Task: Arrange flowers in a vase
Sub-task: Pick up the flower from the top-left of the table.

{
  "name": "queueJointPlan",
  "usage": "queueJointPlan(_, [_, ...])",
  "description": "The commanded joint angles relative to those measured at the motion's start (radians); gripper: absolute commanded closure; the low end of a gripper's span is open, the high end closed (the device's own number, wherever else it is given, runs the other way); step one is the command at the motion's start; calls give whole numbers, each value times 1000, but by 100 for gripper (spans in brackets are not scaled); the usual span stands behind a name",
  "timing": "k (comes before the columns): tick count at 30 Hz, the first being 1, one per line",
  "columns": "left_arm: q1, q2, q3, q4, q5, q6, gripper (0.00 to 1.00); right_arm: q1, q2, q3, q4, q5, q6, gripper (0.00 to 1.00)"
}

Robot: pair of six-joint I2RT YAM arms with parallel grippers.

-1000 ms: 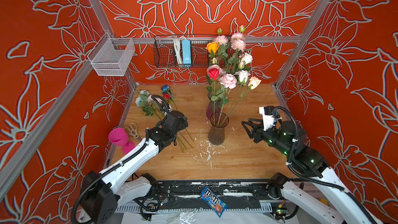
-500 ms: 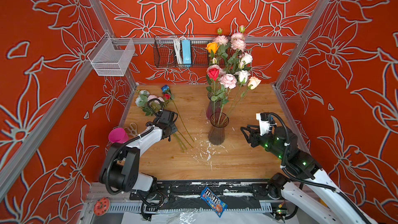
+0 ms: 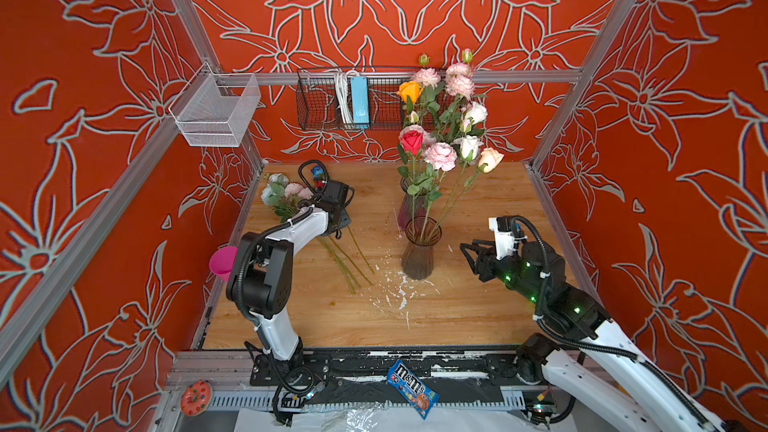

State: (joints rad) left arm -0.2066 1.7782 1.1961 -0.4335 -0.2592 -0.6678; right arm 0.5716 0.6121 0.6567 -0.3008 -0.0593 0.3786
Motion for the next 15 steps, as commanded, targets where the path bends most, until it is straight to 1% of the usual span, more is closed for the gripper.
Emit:
queueJointPlan(1, [4, 25, 9, -89, -59, -33, 59, 7, -4, -19, 27, 22, 5, 55])
queueJointPlan(7, [6, 55, -1, -60, -62, -16, 61, 7, -5, -26, 30, 24, 3, 54])
queueJointPlan(12, [9, 82, -1, -41, -65, -12, 65, 7, -3, -28, 31, 25, 3, 54])
queueJointPlan(15, [15, 89, 2, -58, -74, -13, 66, 8, -4, -28, 29, 28, 2, 54])
